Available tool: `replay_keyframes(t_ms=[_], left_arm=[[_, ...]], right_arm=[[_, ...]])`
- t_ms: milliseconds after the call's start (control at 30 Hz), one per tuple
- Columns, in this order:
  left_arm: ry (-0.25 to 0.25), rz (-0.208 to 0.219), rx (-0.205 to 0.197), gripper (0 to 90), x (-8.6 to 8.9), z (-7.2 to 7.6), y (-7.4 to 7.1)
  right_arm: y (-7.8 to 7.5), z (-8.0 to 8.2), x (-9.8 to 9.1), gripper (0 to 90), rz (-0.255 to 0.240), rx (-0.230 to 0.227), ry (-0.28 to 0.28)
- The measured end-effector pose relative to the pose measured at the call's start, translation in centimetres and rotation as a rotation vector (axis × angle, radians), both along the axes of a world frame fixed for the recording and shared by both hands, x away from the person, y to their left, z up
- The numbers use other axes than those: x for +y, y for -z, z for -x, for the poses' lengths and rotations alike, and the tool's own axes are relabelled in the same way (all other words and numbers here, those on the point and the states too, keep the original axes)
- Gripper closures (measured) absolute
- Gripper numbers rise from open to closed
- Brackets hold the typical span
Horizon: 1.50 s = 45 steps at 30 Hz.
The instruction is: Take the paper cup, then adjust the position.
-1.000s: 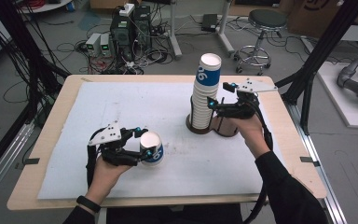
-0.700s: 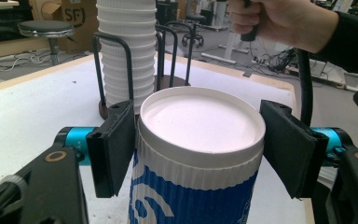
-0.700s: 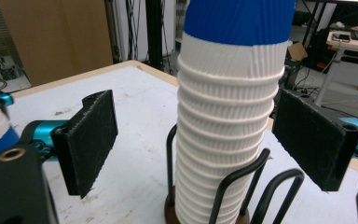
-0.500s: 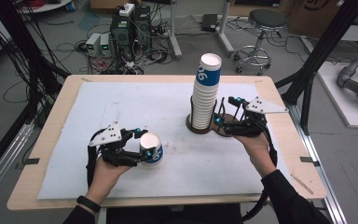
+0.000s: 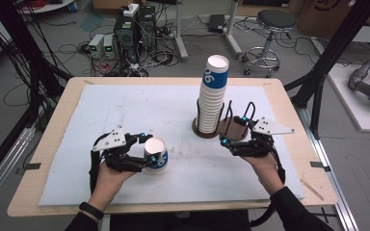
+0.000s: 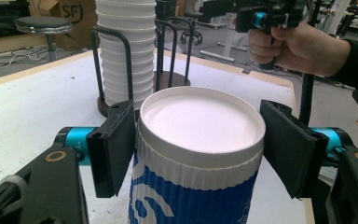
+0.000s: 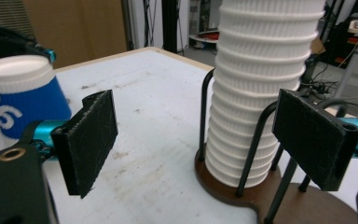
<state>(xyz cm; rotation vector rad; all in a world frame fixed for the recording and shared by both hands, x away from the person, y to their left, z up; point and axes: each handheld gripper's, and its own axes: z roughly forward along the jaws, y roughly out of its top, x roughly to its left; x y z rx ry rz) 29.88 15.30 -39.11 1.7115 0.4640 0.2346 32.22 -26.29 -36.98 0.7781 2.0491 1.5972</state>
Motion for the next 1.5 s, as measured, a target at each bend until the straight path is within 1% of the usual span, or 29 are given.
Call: replay_keyframes(t_ms=[100,233,300,333,400,433,500,567,600,633,667,733,800,867,933,1000,1067,1133,1233,1300,1500], left_arm=[[-0.002,0.006,-0.002,29.2,0.1,0.1,0.0],[0.001,0.014,-0.003,29.2,0.1,0.0,-0.1],[0.001,0.025,0.000,29.2,0.1,-0.1,0.0],[-0.001,0.028,-0.002,29.2,0.2,-0.1,-0.1],[-0.001,0.045,0.002,29.2,0.3,-0.2,-0.1],[-0.004,0.054,0.003,29.2,0.4,-0.2,-0.1],[-0.008,0.056,0.003,29.2,0.4,-0.2,-0.2],[-0.012,0.054,0.002,29.2,0.5,-0.2,-0.2],[-0.014,0.058,0.004,29.2,0.6,-0.1,-0.2],[-0.015,0.063,0.003,29.2,0.5,-0.1,-0.2],[-0.014,0.065,0.002,29.2,0.5,-0.1,-0.3],[-0.012,0.061,0.001,29.2,0.5,0.0,-0.3],[-0.012,0.057,-0.002,29.1,0.4,0.0,-0.4],[-0.007,0.061,0.000,29.2,0.3,0.1,-0.4],[-0.002,0.064,-0.002,29.2,0.3,0.1,-0.5],[0.001,0.081,0.000,29.2,0.3,0.1,-0.6],[0.004,0.083,-0.002,29.2,0.3,0.0,-0.7],[0.006,0.085,-0.004,29.2,0.2,0.0,-0.8],[0.014,0.094,-0.002,29.1,0.0,0.0,-1.0],[0.017,0.092,-0.003,29.2,-0.2,0.1,-1.1],[0.032,0.094,-0.007,29.2,-1.1,0.4,-1.5]], right_arm=[[0.7,0.4,0.1,14.6,-0.009,0.005,-0.026],[1.6,0.8,0.3,14.8,0.005,0.018,-0.060],[1.9,0.8,0.5,14.8,0.016,0.022,-0.075],[2.1,0.8,0.6,14.8,0.016,0.036,-0.093],[2.2,0.7,0.7,14.8,0.018,0.040,-0.097],[2.3,0.7,0.8,14.8,0.020,0.049,-0.099],[2.5,0.6,0.9,14.8,0.023,0.053,-0.104],[2.6,0.5,1.0,14.8,0.010,0.056,-0.104],[2.6,0.6,1.1,14.8,-0.002,0.068,-0.105],[2.6,0.6,1.1,14.8,-0.002,0.068,-0.105],[2.6,0.5,1.1,14.8,-0.004,0.059,-0.105],[2.6,0.6,1.1,14.8,-0.011,0.064,-0.106],[2.7,0.4,1.2,14.8,-0.001,0.062,-0.108],[2.6,0.5,1.2,14.9,-0.004,0.060,-0.101],[2.5,0.5,1.1,14.9,-0.012,0.047,-0.103],[2.5,0.5,1.2,15.0,-0.015,0.046,-0.119],[2.6,0.4,1.4,15.1,-0.013,0.070,-0.136],[2.8,0.4,1.6,15.1,0.005,0.086,-0.149],[2.7,0.6,1.9,15.2,0.010,0.077,-0.181],[2.7,0.6,2.1,15.1,0.005,0.082,-0.212],[2.8,0.6,3.1,15.1,0.003,0.098,-0.267]])
